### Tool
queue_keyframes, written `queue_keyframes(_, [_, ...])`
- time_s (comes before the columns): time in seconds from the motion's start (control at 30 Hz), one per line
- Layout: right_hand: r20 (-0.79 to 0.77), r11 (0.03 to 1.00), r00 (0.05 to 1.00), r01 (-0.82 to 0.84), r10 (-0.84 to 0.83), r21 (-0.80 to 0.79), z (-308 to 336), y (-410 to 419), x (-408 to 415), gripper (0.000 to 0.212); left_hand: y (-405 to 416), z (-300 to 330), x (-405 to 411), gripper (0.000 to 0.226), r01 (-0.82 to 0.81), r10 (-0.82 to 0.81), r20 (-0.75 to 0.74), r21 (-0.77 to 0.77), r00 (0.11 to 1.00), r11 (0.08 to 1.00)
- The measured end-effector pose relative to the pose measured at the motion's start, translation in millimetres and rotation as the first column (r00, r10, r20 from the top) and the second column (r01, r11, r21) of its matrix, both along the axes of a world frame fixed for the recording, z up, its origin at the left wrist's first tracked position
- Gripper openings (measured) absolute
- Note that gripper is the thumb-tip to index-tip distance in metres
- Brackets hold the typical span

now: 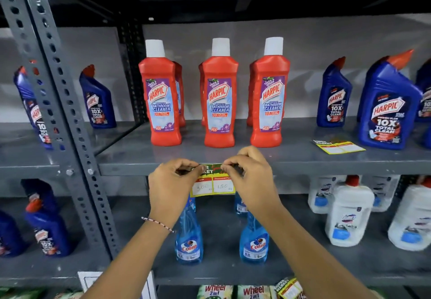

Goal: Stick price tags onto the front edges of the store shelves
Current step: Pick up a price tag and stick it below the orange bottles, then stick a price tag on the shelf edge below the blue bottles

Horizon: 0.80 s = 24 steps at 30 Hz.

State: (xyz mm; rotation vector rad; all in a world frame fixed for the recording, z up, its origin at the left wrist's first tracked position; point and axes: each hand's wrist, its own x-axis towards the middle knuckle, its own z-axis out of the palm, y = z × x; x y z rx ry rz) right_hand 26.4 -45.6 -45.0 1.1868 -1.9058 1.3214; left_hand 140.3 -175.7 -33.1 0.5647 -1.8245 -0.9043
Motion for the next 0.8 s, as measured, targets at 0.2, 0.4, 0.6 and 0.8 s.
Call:
queue_keyframes(0.2, [-0.032, 0.990, 0.990, 0.138, -0.137, 0.006, 9.7, 28.4, -1.1, 0.023, -2.7, 3.1, 1.5, 0.036, -0.013, -0.006, -0.127, -0.150, 0.992, 0.989])
queue_keyframes(0.4, [0.105, 0.962, 0.958, 0.270, -0.266, -0.028, 42.8, 112.4, -65.8, 0.029, 75.1, 28.8, -52.1, 0.048, 0.472, -0.482, -0.063, -0.130, 0.874, 0.872])
queue_keyframes(0.6, [0.260, 0.826, 0.805, 0.428, -0.533, 0.367, 52.9, 178.0, -156.9, 0.020, 127.8, 50.0, -174.6, 0.021, 0.572, -0.605, 0.183, 0.205, 0.775, 0.794])
queue_keyframes(0.8, [0.167, 0.767, 0.813, 0.427, -0.558, 0.480, 49.1, 185.9, -167.9, 0.020, 156.6, 70.0, -238.0, 0.023, 0.429, -0.489, 0.441, 0.235, 0.753, 0.872])
